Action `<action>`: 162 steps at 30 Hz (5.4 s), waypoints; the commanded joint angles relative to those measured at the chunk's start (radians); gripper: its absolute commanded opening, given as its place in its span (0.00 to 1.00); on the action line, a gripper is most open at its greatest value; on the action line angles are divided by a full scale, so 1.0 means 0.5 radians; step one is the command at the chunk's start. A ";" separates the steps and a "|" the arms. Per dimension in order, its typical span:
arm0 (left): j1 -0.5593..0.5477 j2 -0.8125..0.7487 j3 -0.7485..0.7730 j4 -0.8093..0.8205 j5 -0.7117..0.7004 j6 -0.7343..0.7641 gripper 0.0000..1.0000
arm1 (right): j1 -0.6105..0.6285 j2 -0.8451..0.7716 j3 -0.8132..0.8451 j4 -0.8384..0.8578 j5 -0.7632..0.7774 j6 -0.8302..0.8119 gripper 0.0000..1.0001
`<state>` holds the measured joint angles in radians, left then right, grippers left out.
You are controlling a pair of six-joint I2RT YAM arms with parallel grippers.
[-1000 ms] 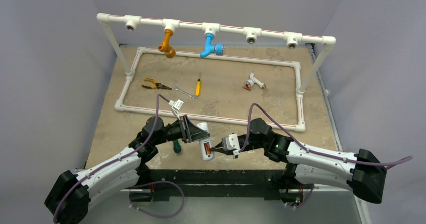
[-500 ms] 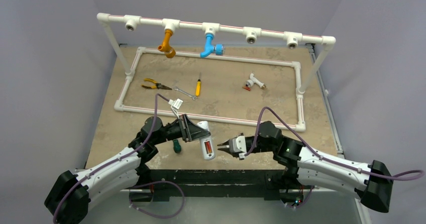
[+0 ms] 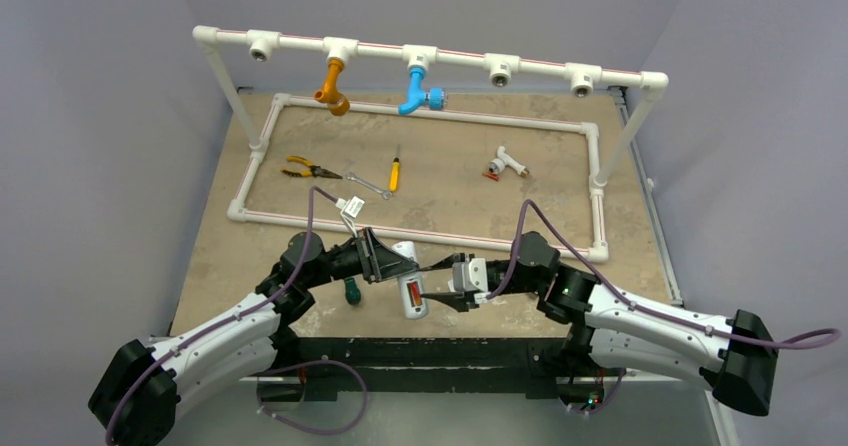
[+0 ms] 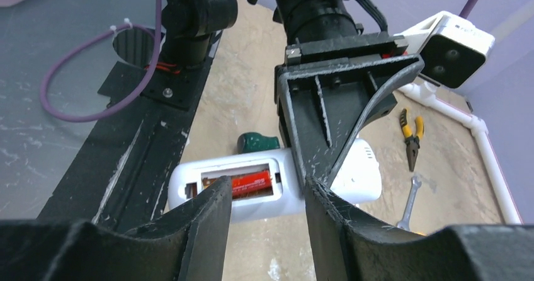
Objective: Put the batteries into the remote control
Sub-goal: Load the battery into the remote control, then pick up the battery from the center of the board.
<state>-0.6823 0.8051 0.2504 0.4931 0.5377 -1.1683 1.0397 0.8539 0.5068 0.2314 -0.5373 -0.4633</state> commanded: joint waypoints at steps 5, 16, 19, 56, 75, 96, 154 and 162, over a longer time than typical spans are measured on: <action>-0.010 -0.022 0.063 0.144 0.020 -0.016 0.00 | 0.062 0.111 0.090 0.296 0.002 0.100 0.38; -0.011 -0.017 0.060 0.153 0.023 -0.015 0.00 | 0.196 0.222 0.104 0.315 0.151 0.015 0.29; -0.010 -0.024 0.052 0.153 0.021 -0.016 0.00 | 0.206 0.236 0.102 0.325 0.197 -0.009 0.29; -0.011 -0.042 0.068 0.157 0.023 -0.013 0.00 | 0.209 0.187 0.059 -0.141 0.401 -0.233 0.19; -0.010 -0.064 0.117 0.149 0.012 -0.022 0.00 | 0.209 0.219 0.066 -0.323 0.203 -0.224 0.18; -0.010 -0.089 0.146 0.161 -0.008 -0.050 0.00 | 0.209 0.259 -0.029 -0.302 0.124 -0.131 0.16; -0.010 -0.190 0.154 -0.132 -0.032 0.123 0.00 | -0.902 0.309 0.093 -0.393 1.766 1.512 0.63; -0.011 -0.291 0.152 -0.240 -0.038 0.146 0.00 | -1.152 1.004 0.323 0.016 1.600 1.439 0.64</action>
<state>-0.6876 0.6861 0.2920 0.3679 0.5179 -1.1202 0.5125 1.2522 0.5831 0.0895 0.3344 0.2432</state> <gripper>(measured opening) 0.254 0.641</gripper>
